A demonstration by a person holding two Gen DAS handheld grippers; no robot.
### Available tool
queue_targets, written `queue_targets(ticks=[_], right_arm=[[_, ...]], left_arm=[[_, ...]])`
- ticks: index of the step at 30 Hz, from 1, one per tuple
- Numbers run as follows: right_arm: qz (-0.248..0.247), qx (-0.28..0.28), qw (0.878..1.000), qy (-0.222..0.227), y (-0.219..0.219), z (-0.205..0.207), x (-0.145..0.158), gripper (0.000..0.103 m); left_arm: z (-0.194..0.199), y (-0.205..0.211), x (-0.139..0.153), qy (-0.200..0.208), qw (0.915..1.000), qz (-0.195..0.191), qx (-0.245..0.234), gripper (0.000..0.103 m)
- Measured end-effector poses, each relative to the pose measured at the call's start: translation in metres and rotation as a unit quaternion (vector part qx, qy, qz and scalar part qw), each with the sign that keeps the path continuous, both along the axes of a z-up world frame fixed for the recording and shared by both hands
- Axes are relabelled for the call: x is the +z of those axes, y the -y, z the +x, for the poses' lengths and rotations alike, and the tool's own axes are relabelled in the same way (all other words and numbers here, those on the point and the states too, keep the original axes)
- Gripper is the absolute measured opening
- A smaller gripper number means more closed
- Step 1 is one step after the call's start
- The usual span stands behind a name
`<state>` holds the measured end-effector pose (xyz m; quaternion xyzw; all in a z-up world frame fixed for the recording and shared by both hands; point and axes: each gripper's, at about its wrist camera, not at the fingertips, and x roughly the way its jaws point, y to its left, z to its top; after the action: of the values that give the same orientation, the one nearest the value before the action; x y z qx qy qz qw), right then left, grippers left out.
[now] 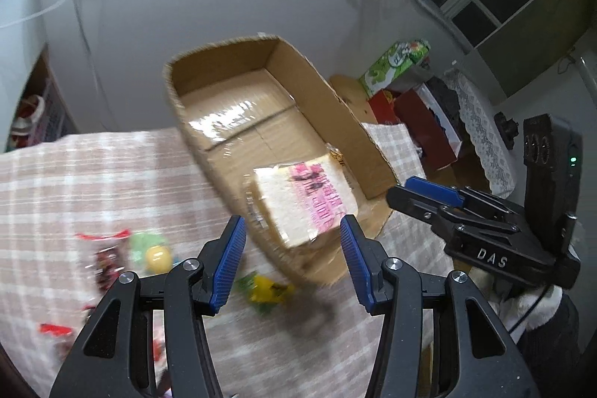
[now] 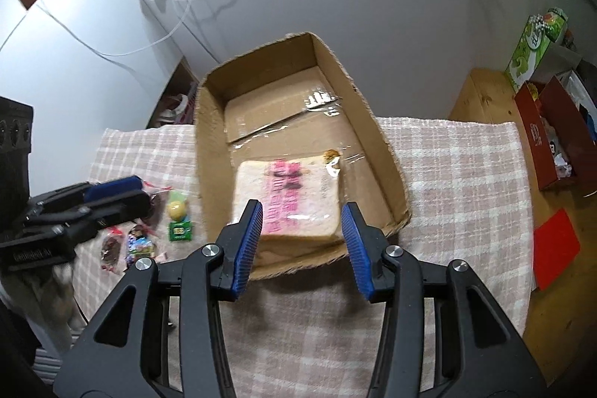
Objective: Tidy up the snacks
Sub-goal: 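Grasp the red-topped candy bag with the left tool while the right grasps a Snickers bar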
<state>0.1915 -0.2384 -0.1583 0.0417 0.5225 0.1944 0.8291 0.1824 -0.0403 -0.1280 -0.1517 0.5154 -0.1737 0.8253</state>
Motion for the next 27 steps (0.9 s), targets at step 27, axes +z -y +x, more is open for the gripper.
queue_targets(ticks=[27], right_arm=[[-0.043, 0.191, 0.98, -0.034, -0.145, -0.14, -0.052, 0.059]], left_arm=[[-0.155, -0.16, -0.05, -0.04, 0.9811, 0.081, 0.171, 0.06]])
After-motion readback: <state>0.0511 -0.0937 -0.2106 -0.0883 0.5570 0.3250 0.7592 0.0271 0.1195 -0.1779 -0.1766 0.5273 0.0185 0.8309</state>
